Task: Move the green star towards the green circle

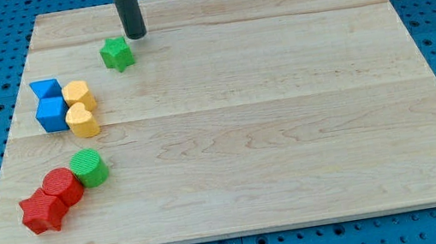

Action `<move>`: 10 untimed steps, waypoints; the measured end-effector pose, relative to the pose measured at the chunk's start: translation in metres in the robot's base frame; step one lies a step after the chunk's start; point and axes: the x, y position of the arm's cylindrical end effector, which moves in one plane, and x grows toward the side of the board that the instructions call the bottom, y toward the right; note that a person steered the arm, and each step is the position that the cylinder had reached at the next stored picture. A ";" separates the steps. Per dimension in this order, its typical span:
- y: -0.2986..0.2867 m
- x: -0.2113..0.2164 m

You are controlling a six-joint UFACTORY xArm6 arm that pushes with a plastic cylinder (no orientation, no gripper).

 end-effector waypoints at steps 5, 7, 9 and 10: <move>0.102 0.072; 0.010 0.086; 0.077 0.056; 0.095 0.124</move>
